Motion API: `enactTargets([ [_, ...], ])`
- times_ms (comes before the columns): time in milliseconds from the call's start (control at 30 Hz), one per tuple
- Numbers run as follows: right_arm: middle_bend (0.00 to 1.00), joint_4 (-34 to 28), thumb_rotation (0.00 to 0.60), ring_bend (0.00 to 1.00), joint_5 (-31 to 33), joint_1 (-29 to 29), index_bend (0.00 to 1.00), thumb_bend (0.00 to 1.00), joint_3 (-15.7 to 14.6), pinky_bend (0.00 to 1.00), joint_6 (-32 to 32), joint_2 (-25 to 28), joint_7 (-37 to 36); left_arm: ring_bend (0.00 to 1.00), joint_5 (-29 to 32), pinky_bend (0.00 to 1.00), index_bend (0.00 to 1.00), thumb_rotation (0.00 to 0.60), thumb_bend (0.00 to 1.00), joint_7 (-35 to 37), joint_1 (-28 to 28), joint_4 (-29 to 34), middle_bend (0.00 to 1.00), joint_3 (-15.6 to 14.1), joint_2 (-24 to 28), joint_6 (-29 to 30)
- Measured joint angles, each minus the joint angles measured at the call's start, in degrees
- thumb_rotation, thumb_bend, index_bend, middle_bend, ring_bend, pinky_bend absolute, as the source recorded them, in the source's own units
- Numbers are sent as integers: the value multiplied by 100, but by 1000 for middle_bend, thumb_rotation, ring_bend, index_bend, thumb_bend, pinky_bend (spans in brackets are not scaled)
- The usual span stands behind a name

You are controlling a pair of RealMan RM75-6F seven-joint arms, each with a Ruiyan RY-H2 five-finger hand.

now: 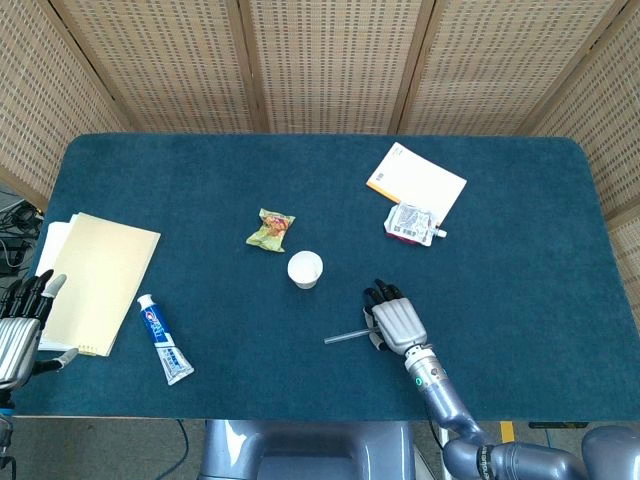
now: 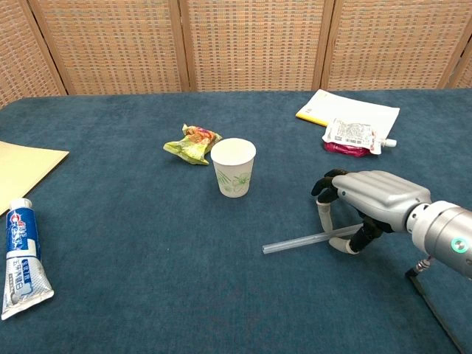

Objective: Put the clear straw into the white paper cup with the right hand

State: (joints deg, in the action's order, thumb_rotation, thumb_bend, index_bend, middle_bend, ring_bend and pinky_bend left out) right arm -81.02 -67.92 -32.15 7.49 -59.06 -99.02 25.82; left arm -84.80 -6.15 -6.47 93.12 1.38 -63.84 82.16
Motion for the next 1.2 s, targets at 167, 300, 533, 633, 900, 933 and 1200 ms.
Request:
enactTargets([
  [167,251,-327,600,36,109,-19,582,534,200,187,-18,258,-118,0,38,0,0,600,0,49,-5,-22,0,7,4,-33],
  [300,251,-685,600,35,252,-61,582,534,488,187,-46,576,-213,0,68,0,0,600,0,104,-14,-42,0,17,7,-61],
  [533,253,-1323,600,36,845,-223,582,534,1196,186,69,1008,-789,0,150,0,0,600,0,243,-77,-72,0,16,27,-251],
  [633,255,-1457,600,36,1138,-369,583,534,1422,185,203,1095,-958,0,134,0,0,600,0,281,-89,-66,0,13,32,-260],
  [900,264,-1535,600,36,1846,-744,593,534,1919,183,536,957,-1702,0,186,0,0,600,0,349,-121,-101,0,24,42,-333],
  [933,266,-1510,600,36,1973,-799,593,534,2006,182,597,892,-1890,0,207,0,0,600,0,364,-125,-110,0,35,43,-338],
  [1200,266,-917,600,36,2517,-1252,589,534,2398,166,924,313,-2840,0,276,0,0,600,0,546,-164,-193,0,65,47,-444],
])
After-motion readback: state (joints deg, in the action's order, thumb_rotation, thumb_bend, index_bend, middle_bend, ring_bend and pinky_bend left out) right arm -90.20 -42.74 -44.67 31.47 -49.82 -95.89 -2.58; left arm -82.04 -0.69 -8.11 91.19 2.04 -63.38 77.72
